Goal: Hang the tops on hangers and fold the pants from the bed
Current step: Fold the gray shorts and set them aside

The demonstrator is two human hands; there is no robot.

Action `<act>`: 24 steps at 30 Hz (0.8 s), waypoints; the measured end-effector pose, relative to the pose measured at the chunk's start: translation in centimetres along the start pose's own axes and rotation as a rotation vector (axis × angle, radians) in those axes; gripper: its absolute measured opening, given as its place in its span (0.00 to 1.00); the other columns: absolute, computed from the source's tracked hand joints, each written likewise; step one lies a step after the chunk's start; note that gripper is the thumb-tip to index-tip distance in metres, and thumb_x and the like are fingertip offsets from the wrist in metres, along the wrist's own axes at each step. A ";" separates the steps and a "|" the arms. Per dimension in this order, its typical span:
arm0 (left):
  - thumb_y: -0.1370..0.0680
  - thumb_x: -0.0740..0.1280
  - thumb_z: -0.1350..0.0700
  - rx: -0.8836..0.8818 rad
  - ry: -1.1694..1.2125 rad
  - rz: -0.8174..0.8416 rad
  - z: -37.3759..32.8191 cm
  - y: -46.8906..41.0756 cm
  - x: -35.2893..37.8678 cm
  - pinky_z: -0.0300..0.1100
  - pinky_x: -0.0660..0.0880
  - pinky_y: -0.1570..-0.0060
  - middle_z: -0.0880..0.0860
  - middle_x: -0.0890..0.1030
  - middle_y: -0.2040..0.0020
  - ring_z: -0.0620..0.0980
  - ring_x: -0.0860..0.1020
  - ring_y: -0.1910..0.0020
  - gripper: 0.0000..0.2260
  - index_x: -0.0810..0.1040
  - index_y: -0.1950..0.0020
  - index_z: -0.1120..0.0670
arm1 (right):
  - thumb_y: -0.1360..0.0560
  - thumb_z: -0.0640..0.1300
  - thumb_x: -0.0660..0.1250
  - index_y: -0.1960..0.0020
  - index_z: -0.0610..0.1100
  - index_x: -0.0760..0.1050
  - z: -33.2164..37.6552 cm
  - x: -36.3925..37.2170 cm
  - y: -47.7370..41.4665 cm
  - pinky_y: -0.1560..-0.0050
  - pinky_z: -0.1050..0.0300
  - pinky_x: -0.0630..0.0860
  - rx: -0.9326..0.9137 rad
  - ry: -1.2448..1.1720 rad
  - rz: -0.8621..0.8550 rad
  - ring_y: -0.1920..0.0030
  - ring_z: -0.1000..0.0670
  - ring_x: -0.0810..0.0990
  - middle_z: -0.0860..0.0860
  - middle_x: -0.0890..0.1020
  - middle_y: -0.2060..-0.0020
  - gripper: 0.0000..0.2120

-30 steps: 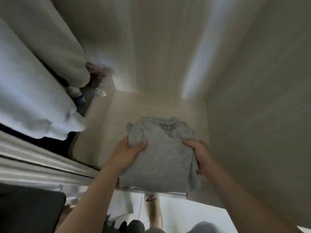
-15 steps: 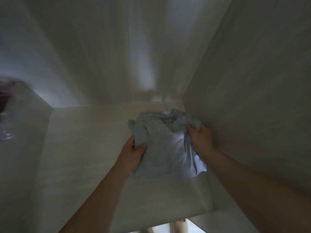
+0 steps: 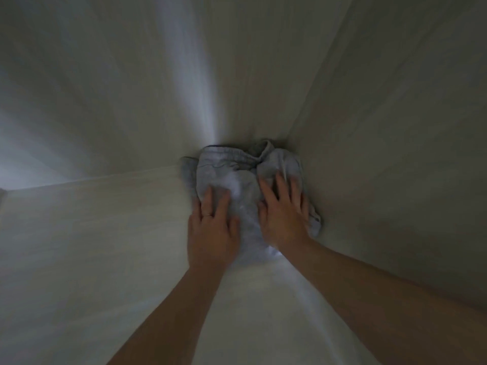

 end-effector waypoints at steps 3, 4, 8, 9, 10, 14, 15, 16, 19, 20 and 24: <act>0.16 0.50 0.41 -0.057 -0.052 0.084 1.2 -0.5 2.5 0.53 0.45 0.22 0.49 0.41 0.17 0.57 0.41 0.19 0.27 0.47 0.18 0.42 | 0.16 0.58 0.46 0.18 0.55 0.46 -1.4 2.6 -0.7 0.23 0.41 0.49 -0.018 0.025 0.069 0.19 0.43 0.43 0.50 0.44 0.18 0.28; 0.16 0.49 0.41 -0.057 -0.061 0.080 1.3 -0.6 2.9 0.54 0.44 0.22 0.48 0.41 0.17 0.56 0.41 0.19 0.26 0.46 0.18 0.41 | 0.16 0.59 0.45 0.18 0.54 0.45 -1.7 3.1 -1.0 0.23 0.42 0.50 -0.024 0.024 0.077 0.19 0.43 0.43 0.50 0.44 0.18 0.28; 0.16 0.50 0.39 -0.047 -0.057 0.148 1.3 -1.6 3.1 0.58 0.44 0.23 0.48 0.41 0.17 0.56 0.40 0.19 0.28 0.45 0.18 0.40 | 0.17 0.60 0.42 0.18 0.54 0.41 -1.9 3.4 -1.9 0.22 0.43 0.47 -0.004 0.003 0.144 0.19 0.44 0.42 0.50 0.42 0.18 0.29; 0.17 0.51 0.39 -0.049 -0.039 0.182 1.3 -1.7 3.0 0.59 0.45 0.23 0.48 0.41 0.17 0.57 0.40 0.19 0.28 0.46 0.18 0.40 | 0.17 0.60 0.42 0.18 0.54 0.40 -1.8 3.3 -1.8 0.22 0.43 0.46 0.003 0.008 0.173 0.19 0.45 0.42 0.50 0.41 0.18 0.29; 0.17 0.53 0.39 -0.058 -0.014 0.214 1.1 -1.3 2.5 0.60 0.46 0.23 0.48 0.42 0.17 0.57 0.40 0.19 0.28 0.48 0.18 0.41 | 0.17 0.61 0.42 0.18 0.54 0.40 -1.8 2.7 -1.4 0.22 0.43 0.45 0.011 0.011 0.196 0.19 0.44 0.42 0.50 0.42 0.18 0.30; 0.18 0.57 0.39 -0.104 0.025 0.203 1.0 2.2 1.1 0.58 0.54 0.24 0.50 0.47 0.17 0.58 0.47 0.19 0.28 0.55 0.19 0.42 | 0.18 0.61 0.47 0.19 0.55 0.45 -1.4 1.2 1.8 0.22 0.40 0.47 0.029 0.003 0.203 0.20 0.43 0.45 0.50 0.46 0.18 0.30; 0.18 0.58 0.39 -0.135 0.055 0.196 1.0 3.8 0.7 0.58 0.54 0.24 0.50 0.48 0.17 0.58 0.48 0.19 0.29 0.55 0.19 0.42 | 0.18 0.61 0.49 0.19 0.56 0.45 -1.0 0.5 3.4 0.23 0.39 0.47 0.020 -0.017 0.191 0.20 0.43 0.46 0.51 0.47 0.18 0.30; 0.18 0.58 0.39 -0.180 0.098 0.190 1.1 5.6 0.3 0.58 0.54 0.24 0.50 0.48 0.17 0.58 0.49 0.19 0.29 0.54 0.19 0.42 | 0.18 0.60 0.50 0.19 0.56 0.46 -0.5 -0.1 5.2 0.23 0.38 0.46 0.005 -0.046 0.185 0.20 0.44 0.45 0.52 0.47 0.18 0.30; 0.18 0.58 0.38 -0.320 0.196 0.178 1.4 11.2 -1.3 0.59 0.52 0.24 0.49 0.49 0.17 0.57 0.48 0.19 0.30 0.52 0.18 0.42 | 0.17 0.59 0.50 0.18 0.56 0.44 1.0 -2.0 10.8 0.24 0.37 0.43 -0.069 -0.046 0.213 0.19 0.45 0.42 0.53 0.42 0.19 0.31; 0.19 0.58 0.37 -0.343 0.206 0.177 1.5 13.0 -1.9 0.59 0.51 0.23 0.49 0.49 0.17 0.56 0.48 0.19 0.30 0.53 0.18 0.42 | 0.17 0.60 0.49 0.18 0.56 0.44 1.5 -2.7 12.7 0.24 0.37 0.44 -0.098 -0.014 0.220 0.19 0.45 0.42 0.54 0.41 0.19 0.31; 0.19 0.59 0.38 -0.362 0.218 0.146 2.3 19.6 -5.6 0.58 0.50 0.23 0.49 0.50 0.17 0.55 0.48 0.19 0.30 0.54 0.19 0.42 | 0.17 0.62 0.48 0.18 0.55 0.47 3.2 -6.2 19.0 0.23 0.38 0.45 -0.160 0.020 0.194 0.19 0.46 0.41 0.53 0.42 0.18 0.30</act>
Point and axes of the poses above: each hand's wrist, its own y-axis away from the middle knuckle, its own x-axis out of the palm, z = x × y, the point moved 9 cm from there along -y, towards the middle knuckle
